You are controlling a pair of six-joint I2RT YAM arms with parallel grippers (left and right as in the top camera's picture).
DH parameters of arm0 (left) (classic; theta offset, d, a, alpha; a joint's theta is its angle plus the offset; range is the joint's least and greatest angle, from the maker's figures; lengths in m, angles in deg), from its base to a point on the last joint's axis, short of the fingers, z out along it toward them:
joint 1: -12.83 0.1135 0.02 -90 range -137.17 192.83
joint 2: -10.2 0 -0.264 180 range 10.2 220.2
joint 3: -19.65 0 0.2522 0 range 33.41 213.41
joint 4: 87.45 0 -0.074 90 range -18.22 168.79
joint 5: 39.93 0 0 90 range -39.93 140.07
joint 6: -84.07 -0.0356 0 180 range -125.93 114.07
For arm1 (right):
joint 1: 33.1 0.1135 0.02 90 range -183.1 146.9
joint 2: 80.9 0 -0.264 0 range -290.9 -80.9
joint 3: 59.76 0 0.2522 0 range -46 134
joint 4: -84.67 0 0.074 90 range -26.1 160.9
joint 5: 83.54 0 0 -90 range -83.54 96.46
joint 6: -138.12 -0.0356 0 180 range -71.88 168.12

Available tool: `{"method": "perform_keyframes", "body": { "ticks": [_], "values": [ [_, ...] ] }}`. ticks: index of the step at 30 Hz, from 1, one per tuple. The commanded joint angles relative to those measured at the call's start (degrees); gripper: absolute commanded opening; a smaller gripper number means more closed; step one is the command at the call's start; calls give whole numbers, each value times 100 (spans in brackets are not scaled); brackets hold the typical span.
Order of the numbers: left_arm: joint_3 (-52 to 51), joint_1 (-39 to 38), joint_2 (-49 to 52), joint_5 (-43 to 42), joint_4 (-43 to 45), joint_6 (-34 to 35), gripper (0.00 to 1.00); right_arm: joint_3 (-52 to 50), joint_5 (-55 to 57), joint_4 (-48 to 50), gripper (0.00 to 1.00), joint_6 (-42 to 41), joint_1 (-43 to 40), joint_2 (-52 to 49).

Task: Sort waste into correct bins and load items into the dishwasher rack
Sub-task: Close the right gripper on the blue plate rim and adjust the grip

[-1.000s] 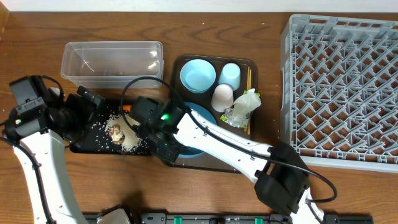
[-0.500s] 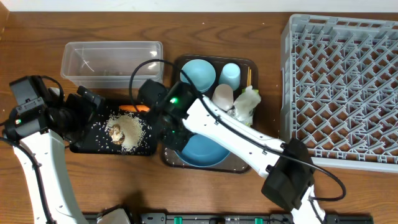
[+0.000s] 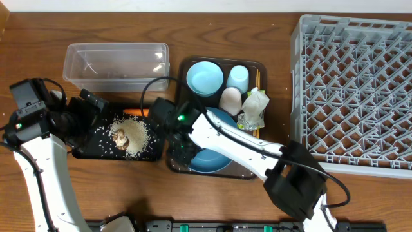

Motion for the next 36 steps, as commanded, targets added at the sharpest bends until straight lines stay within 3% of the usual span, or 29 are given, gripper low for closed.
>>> {"method": "perform_keyframes", "body": {
  "ticks": [1, 9, 19, 29, 33, 36],
  "values": [
    [55, 31, 2, -35, -11, -76, 98, -343, -20, 334, 59, -96, 46, 87],
    [55, 31, 2, -35, -11, -76, 98, -911, -26, 874, 65, -55, 61, 85],
    [55, 31, 2, -35, -11, -76, 98, -1126, -24, 1329, 59, -197, 87, 74],
    [55, 31, 2, -35, -11, -76, 98, -1176, 323, 1408, 61, -319, 92, -251],
    [55, 31, 2, -35, -11, -76, 98, -1176, 321, 1491, 52, -334, 92, -251],
    [55, 31, 2, -35, -13, -76, 98, -1176, 407, 1488, 33, -474, 94, -256]
  ]
}}
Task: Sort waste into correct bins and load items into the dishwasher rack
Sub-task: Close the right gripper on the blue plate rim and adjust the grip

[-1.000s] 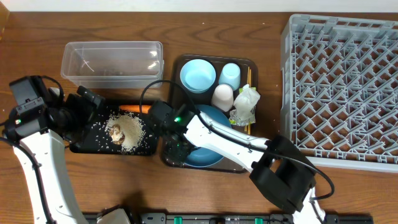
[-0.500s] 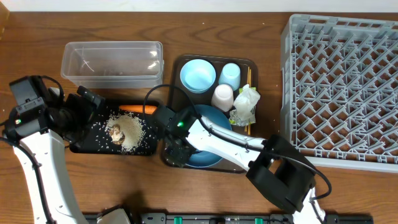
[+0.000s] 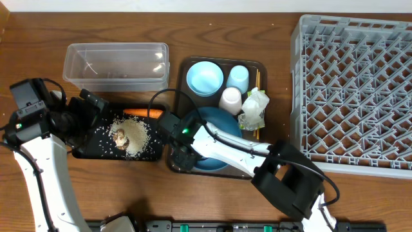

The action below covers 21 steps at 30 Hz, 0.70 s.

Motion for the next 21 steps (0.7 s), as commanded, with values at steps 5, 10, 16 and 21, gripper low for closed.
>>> {"method": "perform_keyframes", "body": {
  "ticks": [5, 10, 16, 21],
  "values": [
    [55, 31, 2, -35, -9, -76, 98, -37, 201, 31, 20, -208, 68, -155],
    [55, 31, 2, -35, -9, -76, 98, -22, 188, 79, 9, -308, 136, -155],
    [55, 31, 2, -35, -9, -76, 98, 238, -48, -127, 1, -385, 138, -153],
    [55, 31, 2, -33, -9, -76, 98, 758, -313, -625, 1, -428, 127, -116]
  ]
}}
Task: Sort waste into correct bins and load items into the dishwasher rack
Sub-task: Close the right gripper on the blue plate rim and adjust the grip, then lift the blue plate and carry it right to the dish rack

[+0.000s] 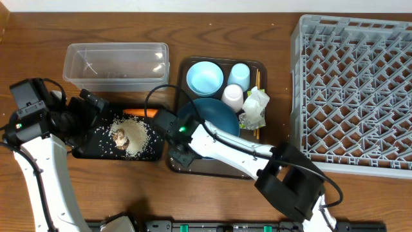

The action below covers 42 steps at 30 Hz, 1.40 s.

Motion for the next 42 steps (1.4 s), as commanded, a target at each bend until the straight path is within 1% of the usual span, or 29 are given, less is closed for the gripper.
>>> {"method": "perform_keyframes", "body": {
  "ticks": [1, 7, 11, 14, 22, 25, 29, 36, 40, 42],
  "values": [
    [55, 31, 2, -35, -7, -76, 98, 402, -984, -249, 1, -146, 70, -129],
    [55, 31, 2, -35, -7, -76, 98, 994, -1456, -560, 1, -129, 42, 369],
    [55, 31, 2, -35, -7, -76, 98, 1093, -1517, -623, 1, -133, -103, 857],
    [55, 31, 2, -35, -7, -76, 98, 1093, -1681, -715, 1, -133, -400, 1403],
    [55, 31, 2, -35, -7, -76, 98, 1093, -2114, -813, 1, 63, -1340, 2472],
    [55, 31, 2, -35, -7, -76, 98, 1093, -2240, -861, 1, 83, -1917, 2802],
    [55, 31, 2, -35, -7, -76, 98, 1093, -2949, -907, 1, 282, -3091, 3136],
    [55, 31, 2, -35, -7, -76, 98, 1091, -4813, -929, 1, 1126, -5399, 3176],
    [55, 31, 2, -35, -7, -76, 98, 1088, -5921, -638, 1, 1587, -6684, 3171],
    [55, 31, 2, -35, -7, -76, 98, 1086, -6452, -455, 1, 1766, -7184, 3167]
  ]
}}
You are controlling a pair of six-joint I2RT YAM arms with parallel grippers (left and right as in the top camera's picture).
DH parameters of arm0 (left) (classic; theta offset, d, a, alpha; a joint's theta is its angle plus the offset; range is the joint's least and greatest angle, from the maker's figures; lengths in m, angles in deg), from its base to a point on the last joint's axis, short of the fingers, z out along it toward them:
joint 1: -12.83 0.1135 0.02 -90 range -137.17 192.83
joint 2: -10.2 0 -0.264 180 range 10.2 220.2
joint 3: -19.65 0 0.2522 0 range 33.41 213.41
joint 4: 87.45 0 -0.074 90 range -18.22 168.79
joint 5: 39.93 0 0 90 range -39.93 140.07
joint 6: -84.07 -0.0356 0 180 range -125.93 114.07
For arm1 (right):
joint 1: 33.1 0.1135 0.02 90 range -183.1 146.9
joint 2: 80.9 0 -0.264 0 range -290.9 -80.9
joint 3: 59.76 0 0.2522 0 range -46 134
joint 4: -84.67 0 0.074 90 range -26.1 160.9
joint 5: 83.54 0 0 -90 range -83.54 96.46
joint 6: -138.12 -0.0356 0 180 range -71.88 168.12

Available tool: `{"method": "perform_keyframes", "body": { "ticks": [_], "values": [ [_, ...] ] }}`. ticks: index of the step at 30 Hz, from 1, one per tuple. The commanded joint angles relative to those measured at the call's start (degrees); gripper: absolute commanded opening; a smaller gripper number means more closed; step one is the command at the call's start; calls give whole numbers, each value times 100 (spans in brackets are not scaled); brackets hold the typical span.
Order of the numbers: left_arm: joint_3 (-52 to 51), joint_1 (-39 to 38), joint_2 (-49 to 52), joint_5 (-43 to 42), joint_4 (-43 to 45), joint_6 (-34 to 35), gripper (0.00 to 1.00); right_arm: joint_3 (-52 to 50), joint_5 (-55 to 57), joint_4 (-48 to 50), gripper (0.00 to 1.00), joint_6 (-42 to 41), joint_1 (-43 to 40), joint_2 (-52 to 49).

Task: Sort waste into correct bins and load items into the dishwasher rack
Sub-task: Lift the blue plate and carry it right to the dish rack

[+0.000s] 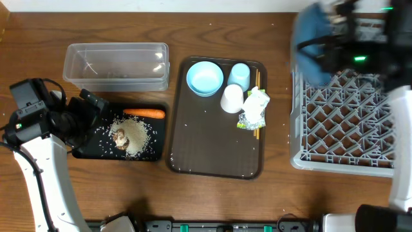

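Observation:
A dark blue plate (311, 40), blurred by motion, hangs over the far left corner of the grey dishwasher rack (360, 109). My right gripper (329, 40) is shut on it. The brown tray (212, 145) holds a light blue bowl (205, 77), a light blue cup (239, 75), a white cup (232, 99), a crumpled wrapper (255, 109) and chopsticks (257, 78). My left gripper (91, 106) rests at the left end of the black tray (151, 153) of rice and food scraps (127, 136). Its jaws are too hidden to read.
A clear plastic container (116, 63) stands behind the black tray. A carrot (145, 113) lies along the black tray's far edge. The rack fills the right side of the table.
The right gripper was at the left of the brown tray with the blue plate raised off it. Now it holds the plate over the rack's far left corner. The left arm is unchanged.
The right gripper first sat at the left rim of the blue plate lying at the front of the brown tray. The plate then shifted and stood higher against the cups. It now hangs over the rack, and the tray's front is bare.

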Motion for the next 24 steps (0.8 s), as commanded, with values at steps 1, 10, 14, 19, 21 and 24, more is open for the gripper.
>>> {"method": "perform_keyframes", "body": {
  "ticks": [1, 10, 14, 19, 21, 24],
  "values": [
    [55, 28, 2, -37, -9, -76, 98, 94, -1617, 240, 1, 619, -837, 92],
    [55, 28, 2, -37, -9, -76, 98, -352, -2494, 1471, 1, 599, -1722, -369],
    [55, 28, 2, -37, -9, -76, 98, -533, -2485, 2214, 1, 393, -1703, -765],
    [55, 28, 2, -37, -9, -76, 98, -535, -2494, 3180, 1, -396, -1700, -1443],
    [55, 28, 2, -37, -9, -76, 98, -535, -2496, 3560, 1, -651, -1687, -1672],
    [55, 28, 2, -37, -9, -76, 98, -535, -2636, 4256, 1, -1110, -1648, -1998]
  ]
}}
